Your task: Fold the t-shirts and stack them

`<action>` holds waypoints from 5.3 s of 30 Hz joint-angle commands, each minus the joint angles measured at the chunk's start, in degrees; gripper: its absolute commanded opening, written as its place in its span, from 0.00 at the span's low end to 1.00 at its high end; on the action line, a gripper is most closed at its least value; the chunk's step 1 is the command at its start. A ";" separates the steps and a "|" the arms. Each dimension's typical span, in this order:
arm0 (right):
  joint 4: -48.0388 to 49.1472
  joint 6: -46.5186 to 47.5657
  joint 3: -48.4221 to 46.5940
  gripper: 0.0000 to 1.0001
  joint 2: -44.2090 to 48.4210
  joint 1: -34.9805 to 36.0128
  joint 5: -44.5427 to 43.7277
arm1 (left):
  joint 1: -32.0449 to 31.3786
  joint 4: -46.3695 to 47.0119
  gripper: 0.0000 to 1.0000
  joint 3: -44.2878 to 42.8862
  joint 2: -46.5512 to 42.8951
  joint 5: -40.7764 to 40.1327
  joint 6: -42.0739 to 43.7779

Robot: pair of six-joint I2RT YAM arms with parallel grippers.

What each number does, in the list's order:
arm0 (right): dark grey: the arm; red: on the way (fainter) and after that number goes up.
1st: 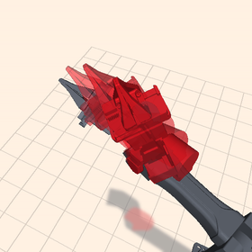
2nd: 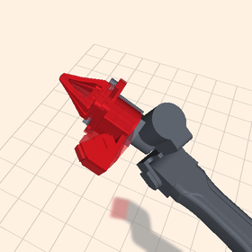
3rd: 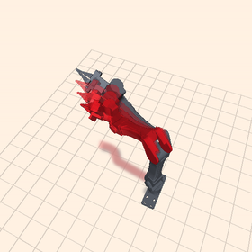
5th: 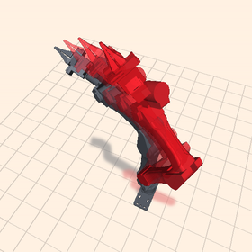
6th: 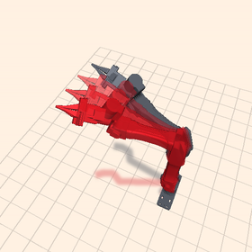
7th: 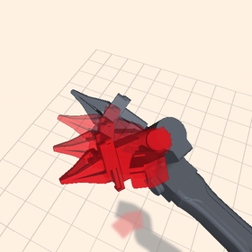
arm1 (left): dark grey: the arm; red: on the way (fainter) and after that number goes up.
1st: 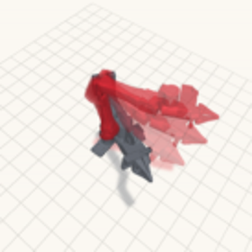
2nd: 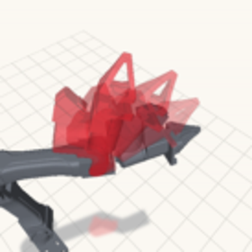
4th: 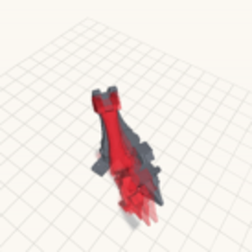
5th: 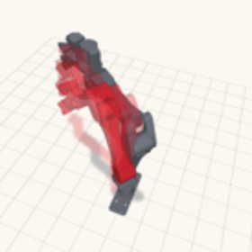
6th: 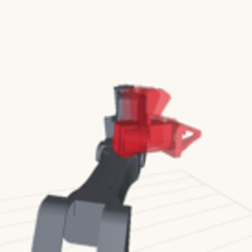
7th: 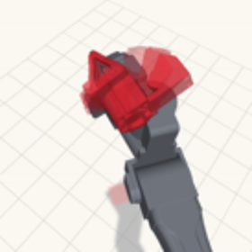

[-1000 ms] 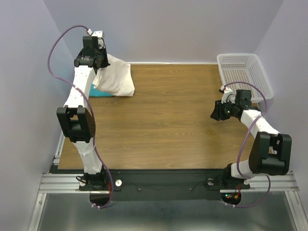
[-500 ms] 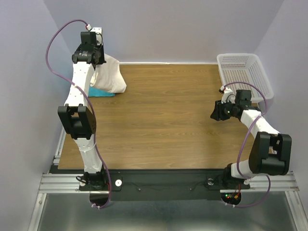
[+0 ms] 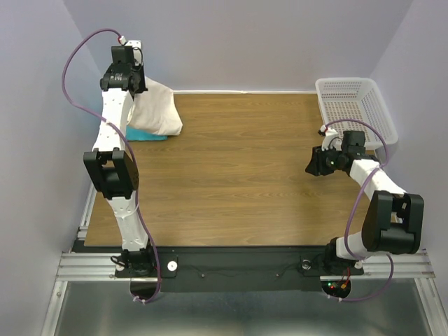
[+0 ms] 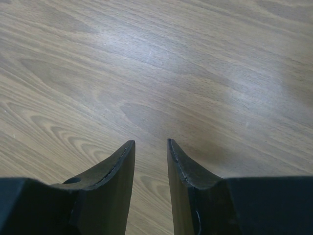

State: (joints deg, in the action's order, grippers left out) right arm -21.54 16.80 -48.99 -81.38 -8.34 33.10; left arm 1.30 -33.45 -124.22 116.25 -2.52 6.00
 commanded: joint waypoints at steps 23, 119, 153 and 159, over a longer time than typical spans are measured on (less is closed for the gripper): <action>-0.26 0.52 -1.55 0.38 -1.85 -0.54 2.05 | 0.63 8.67 0.00 -7.96 1.61 -6.09 1.65; -1.14 0.87 -1.81 0.38 -2.20 -0.45 2.05 | -16.42 21.06 0.83 22.36 10.93 -32.19 4.72; -1.22 1.04 -1.63 0.38 -1.58 -0.45 2.05 | -9.66 21.06 0.11 23.85 0.30 -22.27 4.72; -1.22 1.05 -1.63 0.38 -1.76 -0.45 1.97 | -8.42 20.62 0.10 25.08 0.82 -17.69 3.76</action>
State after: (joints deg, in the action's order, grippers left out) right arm -22.72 17.19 -48.99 -84.75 -8.34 34.92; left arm -7.18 -13.08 -99.90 119.92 -23.49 11.03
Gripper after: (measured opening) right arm 0.384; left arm 0.178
